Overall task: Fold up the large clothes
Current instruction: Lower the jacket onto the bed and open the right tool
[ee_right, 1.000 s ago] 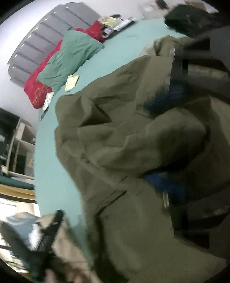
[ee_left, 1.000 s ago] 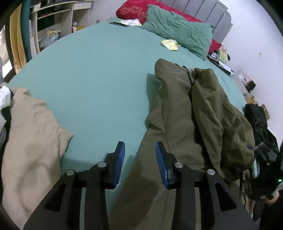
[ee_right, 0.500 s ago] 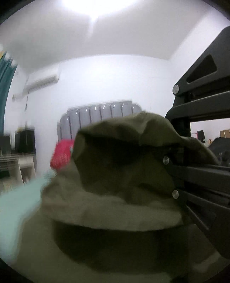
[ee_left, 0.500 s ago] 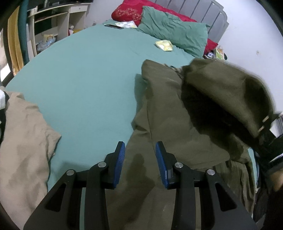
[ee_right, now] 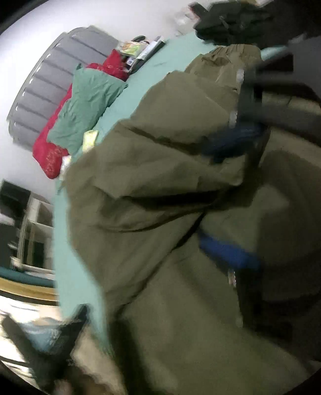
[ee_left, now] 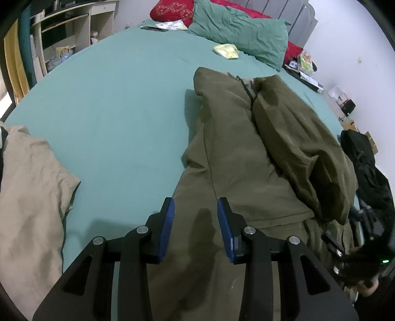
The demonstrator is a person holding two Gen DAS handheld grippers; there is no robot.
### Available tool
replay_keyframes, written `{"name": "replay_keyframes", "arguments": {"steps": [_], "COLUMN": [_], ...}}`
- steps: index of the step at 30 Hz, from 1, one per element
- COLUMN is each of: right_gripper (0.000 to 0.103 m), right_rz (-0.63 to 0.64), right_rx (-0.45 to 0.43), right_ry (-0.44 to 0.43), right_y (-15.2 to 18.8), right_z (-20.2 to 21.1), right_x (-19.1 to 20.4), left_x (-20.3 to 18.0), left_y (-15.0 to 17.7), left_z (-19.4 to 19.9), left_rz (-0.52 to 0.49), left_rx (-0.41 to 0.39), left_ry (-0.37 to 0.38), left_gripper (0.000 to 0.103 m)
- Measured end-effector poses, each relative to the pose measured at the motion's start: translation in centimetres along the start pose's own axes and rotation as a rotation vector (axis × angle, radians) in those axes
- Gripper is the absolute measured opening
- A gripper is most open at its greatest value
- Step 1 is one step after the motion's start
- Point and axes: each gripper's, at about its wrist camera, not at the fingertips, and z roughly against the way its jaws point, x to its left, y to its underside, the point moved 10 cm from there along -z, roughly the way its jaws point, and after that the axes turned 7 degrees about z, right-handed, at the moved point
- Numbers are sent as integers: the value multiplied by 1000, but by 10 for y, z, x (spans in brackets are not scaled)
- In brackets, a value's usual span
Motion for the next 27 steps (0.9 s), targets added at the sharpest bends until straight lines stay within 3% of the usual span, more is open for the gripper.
{"name": "replay_keyframes", "arguments": {"steps": [3,6,9,12,14,17,19,22,24,27], "right_gripper": [82,83,83,84,84,84,84,84,90,91], "right_rz": [-87,-196,-279,-362,-327,-223,-254,-352,-438,-580], "right_rx": [-108,-173,-132,-11,55,43,-4,-195,-269,-208], "right_ry": [-15,-48,-133,-402,-478,-425,-392,-295,-204,-169], "right_y": [-50,-97,-112,-110,-101,-93,-97,-116,-116,-87], "right_z": [14,-15,-69,-93,-104,-99,-81,-33,-14,-37], "right_x": [-21,-42,-33,20,52,71,58,2,-42,-89], "left_x": [-3,-7,-9,-6,-2,6,8,9,8,4], "left_y": [-1,1,3,1,-1,-1,0,0,-1,2], "left_z": [1,0,-1,-2,-2,-3,-3,-2,-1,-2], "left_rz": [6,-1,-11,-13,-6,10,9,8,14,8], "left_rx": [-7,-4,3,3,1,4,5,-2,-7,-3], "left_ry": [7,6,2,-6,-10,-16,-18,-18,-14,-5], "left_gripper": [38,38,38,38,38,38,38,38,38,38]}}
